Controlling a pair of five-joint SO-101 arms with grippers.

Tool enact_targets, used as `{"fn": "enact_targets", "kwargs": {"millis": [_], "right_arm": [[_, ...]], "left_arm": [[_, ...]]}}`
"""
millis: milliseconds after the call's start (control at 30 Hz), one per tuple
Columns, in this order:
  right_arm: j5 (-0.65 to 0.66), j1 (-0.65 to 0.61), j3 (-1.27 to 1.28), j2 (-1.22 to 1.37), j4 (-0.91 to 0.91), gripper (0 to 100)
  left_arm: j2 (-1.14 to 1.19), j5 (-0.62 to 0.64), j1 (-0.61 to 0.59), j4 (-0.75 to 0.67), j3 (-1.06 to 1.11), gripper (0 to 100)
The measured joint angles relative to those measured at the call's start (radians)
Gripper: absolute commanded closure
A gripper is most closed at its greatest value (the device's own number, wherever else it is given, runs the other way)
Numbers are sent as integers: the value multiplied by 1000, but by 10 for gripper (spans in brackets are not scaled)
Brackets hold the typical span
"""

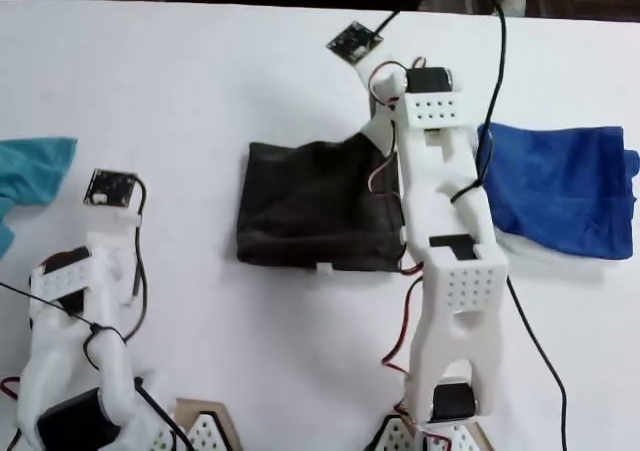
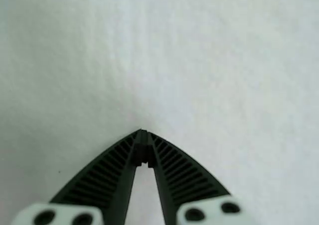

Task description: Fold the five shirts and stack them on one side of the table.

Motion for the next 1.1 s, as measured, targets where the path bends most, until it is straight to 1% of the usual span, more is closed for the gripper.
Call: {"fn": "enact_targets", "kwargs": {"millis": [100,167,200,267,333,400,433,467,500,567,633,767,900,1000,1100], "right_arm": [[0,-2,-57,8,31,861],[0,-3,-117,8,78,784],[-2,-6,-152,9,109,762],[-12,-11,-235,9,172,778],[-32,-25,-316,9,244,824],[-77,-46,-377,8,302,906],[-114,-61,-387,8,316,969],[-158,-80,-387,8,324,990],[-201,-101,-376,8,327,965],[-275,-152,-331,8,334,978],[-302,-213,-264,8,334,975],[-339,-324,-91,-26,334,976],[-348,-404,66,-152,319,976],[-348,-466,189,-221,265,976],[-348,-497,330,-265,172,976]], "left_arm": [[0,0,0,0,0,975],[0,0,0,0,0,975],[0,0,0,0,0,975],[0,0,0,0,0,975],[0,0,0,0,0,974],[0,0,0,0,0,974],[0,0,0,0,0,974],[0,0,0,0,0,974],[0,0,0,0,0,974],[0,0,0,0,0,974],[-3,8,0,0,0,974],[-6,83,-57,-15,0,974],[-6,112,-72,-29,0,974],[-6,118,-77,-32,0,974],[-6,158,-95,-38,0,974]]}}
